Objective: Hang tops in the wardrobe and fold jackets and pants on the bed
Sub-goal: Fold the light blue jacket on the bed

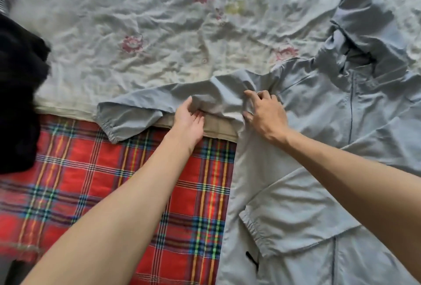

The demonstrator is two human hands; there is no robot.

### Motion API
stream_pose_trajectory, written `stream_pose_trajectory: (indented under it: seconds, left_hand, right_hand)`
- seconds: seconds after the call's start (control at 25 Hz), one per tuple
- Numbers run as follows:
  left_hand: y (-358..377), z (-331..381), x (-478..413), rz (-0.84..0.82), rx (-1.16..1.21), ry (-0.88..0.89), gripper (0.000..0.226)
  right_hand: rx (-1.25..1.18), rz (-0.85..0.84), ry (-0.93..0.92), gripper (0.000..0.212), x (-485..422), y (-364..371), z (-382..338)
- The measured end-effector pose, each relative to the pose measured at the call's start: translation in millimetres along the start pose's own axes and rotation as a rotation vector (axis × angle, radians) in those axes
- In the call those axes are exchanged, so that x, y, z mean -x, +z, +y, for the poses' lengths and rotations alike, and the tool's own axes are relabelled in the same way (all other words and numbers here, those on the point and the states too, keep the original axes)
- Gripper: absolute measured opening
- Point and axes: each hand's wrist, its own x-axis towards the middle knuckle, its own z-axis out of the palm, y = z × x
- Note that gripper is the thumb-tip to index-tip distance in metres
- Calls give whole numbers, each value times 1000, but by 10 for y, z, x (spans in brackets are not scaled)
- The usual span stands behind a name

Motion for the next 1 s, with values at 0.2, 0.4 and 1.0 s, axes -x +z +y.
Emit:
stream_pose_trajectory:
  seconds: [0.2, 0.4, 1.0]
  left_hand:
    - [-100, 216, -123, 189, 64, 24, 35]
    - [-271, 439, -177, 420, 38, 151, 26]
    - [-371, 1232, -359, 94, 23, 165, 19]
  right_hand:
    - [-28, 15, -101, 61, -521, -229, -338]
    - [243, 39, -622, 59, -825, -160, -1004]
    - [-215, -19, -711, 28, -304, -121, -1139]
